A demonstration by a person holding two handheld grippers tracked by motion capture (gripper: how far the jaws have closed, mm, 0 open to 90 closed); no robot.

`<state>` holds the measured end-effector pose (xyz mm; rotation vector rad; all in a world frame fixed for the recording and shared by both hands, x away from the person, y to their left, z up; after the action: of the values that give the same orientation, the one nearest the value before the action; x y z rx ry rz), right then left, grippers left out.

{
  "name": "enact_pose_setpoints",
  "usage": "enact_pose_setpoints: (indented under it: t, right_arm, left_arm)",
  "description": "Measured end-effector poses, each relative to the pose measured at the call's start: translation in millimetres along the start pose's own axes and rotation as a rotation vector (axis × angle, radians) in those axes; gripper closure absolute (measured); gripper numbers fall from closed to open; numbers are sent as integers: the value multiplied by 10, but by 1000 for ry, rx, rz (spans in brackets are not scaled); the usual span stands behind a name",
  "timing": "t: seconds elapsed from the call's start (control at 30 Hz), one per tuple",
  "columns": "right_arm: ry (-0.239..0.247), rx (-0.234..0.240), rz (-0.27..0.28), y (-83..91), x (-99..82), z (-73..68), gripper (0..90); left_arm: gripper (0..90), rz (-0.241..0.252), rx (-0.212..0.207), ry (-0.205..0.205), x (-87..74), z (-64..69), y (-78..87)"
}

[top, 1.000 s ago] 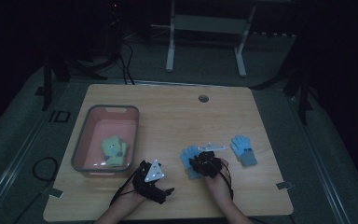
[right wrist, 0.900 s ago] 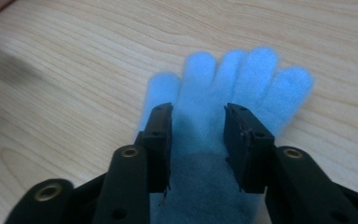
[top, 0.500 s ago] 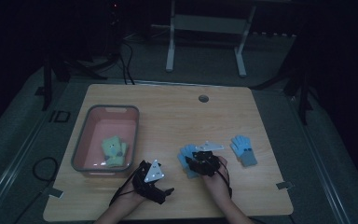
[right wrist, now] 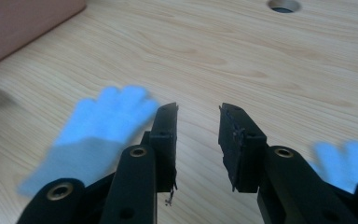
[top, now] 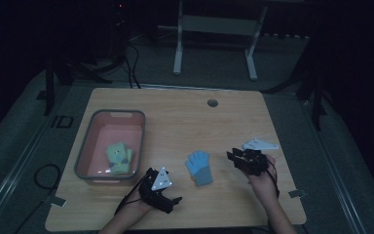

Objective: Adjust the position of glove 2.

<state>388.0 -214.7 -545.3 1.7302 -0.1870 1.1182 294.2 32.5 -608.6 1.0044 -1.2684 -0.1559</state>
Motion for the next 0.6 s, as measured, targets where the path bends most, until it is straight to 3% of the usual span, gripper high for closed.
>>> enact_pose_setpoints:
  t: [0.3,0.43,0.6]
  right_arm:
    - [-31,-23,-20,226,-191,599,653]
    - [-20,-31,-56,212,-321,833,641]
    - [-43,-20,-96,87,-484,1018,638]
  left_arm:
    - [23,9,4,10,1,-15,17]
    - [23,8,2,7,-13,-11,15]
    - [23,11,2,8,-9,-8,22]
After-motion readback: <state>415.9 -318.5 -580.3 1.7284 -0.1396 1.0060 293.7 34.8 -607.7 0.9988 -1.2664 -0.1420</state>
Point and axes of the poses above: each handheld gripper's, and its own axes: y roughly backward along the jaws, x roughly out of its top, z roughly to its right, the point moved 8 cm from there along -y, roughly forward along the jaws, and after that the axes turned 5 degrees about -z, right-handed, at the moved point
